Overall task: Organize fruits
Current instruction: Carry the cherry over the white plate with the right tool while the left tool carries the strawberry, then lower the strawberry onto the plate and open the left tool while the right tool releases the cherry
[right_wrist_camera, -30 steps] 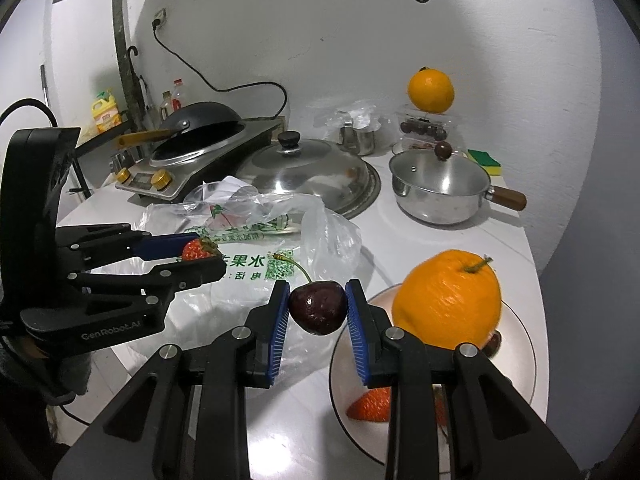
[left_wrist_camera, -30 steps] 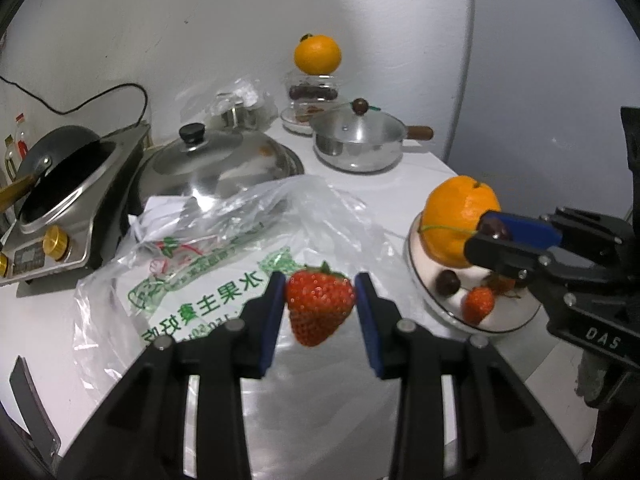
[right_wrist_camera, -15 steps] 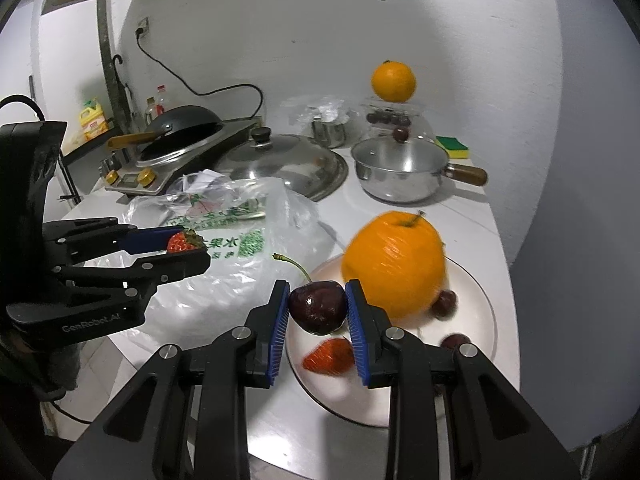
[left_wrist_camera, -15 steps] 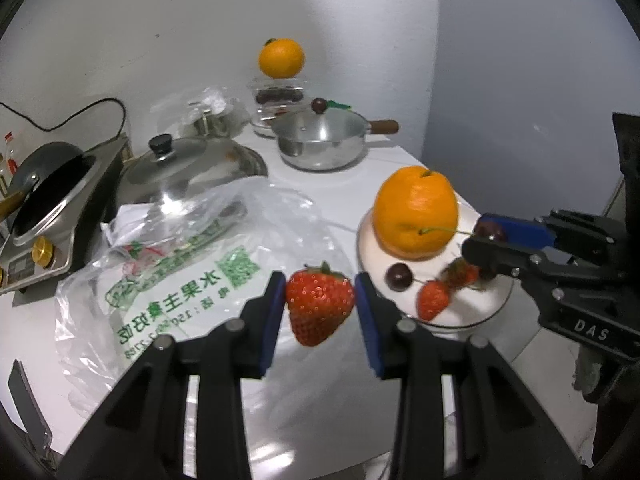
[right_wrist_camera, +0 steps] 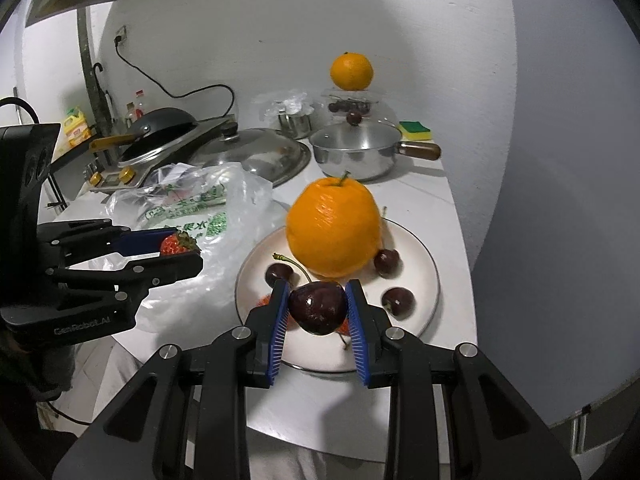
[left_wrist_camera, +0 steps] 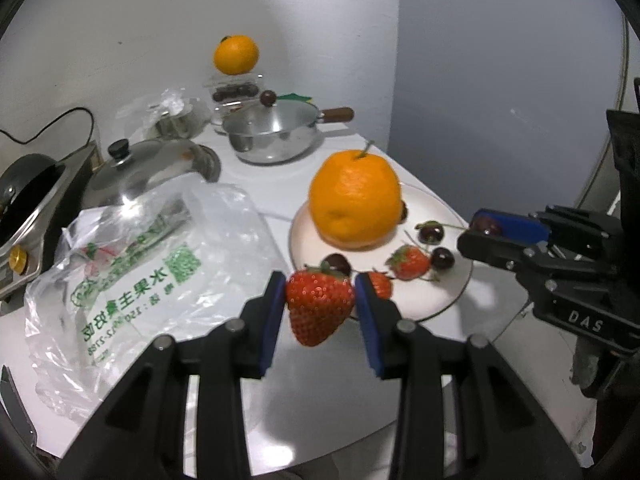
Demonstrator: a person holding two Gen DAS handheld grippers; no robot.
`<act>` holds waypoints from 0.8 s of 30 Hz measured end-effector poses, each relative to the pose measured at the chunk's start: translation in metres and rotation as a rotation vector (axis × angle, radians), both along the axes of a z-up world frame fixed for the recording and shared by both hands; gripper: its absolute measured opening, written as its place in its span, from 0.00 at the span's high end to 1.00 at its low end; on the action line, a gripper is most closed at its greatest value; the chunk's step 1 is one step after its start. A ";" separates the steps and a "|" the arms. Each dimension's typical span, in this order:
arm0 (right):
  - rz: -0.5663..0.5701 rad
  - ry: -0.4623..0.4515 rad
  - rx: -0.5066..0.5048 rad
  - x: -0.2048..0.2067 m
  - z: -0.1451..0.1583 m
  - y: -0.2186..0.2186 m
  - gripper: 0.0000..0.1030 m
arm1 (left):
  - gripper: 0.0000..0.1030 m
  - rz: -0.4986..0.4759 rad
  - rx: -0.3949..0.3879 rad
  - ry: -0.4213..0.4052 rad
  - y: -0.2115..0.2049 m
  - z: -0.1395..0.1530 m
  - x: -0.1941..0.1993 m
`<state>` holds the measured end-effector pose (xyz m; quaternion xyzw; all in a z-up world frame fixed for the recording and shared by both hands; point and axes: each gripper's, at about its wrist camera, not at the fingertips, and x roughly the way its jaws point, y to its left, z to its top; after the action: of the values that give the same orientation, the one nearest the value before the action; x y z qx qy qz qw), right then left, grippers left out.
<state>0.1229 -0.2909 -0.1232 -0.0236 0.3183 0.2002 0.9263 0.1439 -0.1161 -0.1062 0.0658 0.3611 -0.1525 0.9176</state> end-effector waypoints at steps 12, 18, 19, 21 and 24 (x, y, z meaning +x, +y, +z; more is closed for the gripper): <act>-0.024 0.023 0.008 -0.002 -0.010 -0.023 0.70 | 0.65 -0.052 0.000 0.032 -0.034 -0.012 0.003; -0.035 0.036 0.008 0.001 -0.016 -0.032 0.71 | 0.65 -0.077 -0.006 0.051 -0.048 -0.020 0.008; -0.037 0.037 0.008 0.001 -0.017 -0.033 0.71 | 0.65 -0.080 -0.009 0.056 -0.049 -0.022 0.009; -0.040 0.041 0.009 0.002 -0.018 -0.035 0.71 | 0.65 -0.085 -0.011 0.066 -0.052 -0.025 0.010; -0.045 0.046 0.010 0.003 -0.020 -0.038 0.71 | 0.65 -0.092 -0.014 0.078 -0.058 -0.031 0.013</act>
<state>0.1258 -0.3288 -0.1434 -0.0074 0.3388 0.1816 0.9232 0.1568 -0.1740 -0.1368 0.0702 0.3921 -0.1995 0.8953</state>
